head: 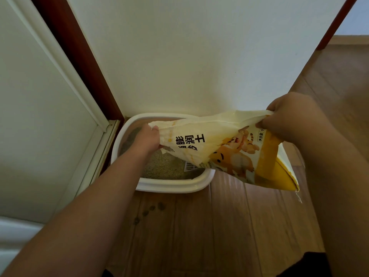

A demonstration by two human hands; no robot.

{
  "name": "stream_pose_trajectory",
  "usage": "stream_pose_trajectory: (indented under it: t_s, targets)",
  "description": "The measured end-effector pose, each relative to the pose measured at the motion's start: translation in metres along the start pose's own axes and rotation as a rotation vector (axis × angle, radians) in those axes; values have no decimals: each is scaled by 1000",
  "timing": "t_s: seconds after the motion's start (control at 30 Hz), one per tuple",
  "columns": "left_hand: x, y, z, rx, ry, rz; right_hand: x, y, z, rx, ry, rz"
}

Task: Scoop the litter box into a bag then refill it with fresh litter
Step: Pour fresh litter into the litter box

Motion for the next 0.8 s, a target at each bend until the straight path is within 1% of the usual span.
stream_pose_trajectory:
  t_s: [0.17,0.3,0.53,0.8]
  targets:
    - [-1,9,9,8,-31,45,0,0,-5,9,9,13]
    - [7,19,5,72,-40,59,0,-3,-8,-2,10,7]
    - [-14,25,16,17,-46,44,-2,-6,-10,-16,11,-29]
    - [-39,33,30,-19,-66,28,-8,-25,-14,-100,30,-185]
Point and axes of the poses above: each hand's wrist, its own x-axis towards the middle knuckle, its own y-axis out of the back of the hand, z = x × y, the point moved 6 cm from there along x, towards the middle knuckle, and after that the axes turned 2 degrees about -x, right-handed, at the moved point
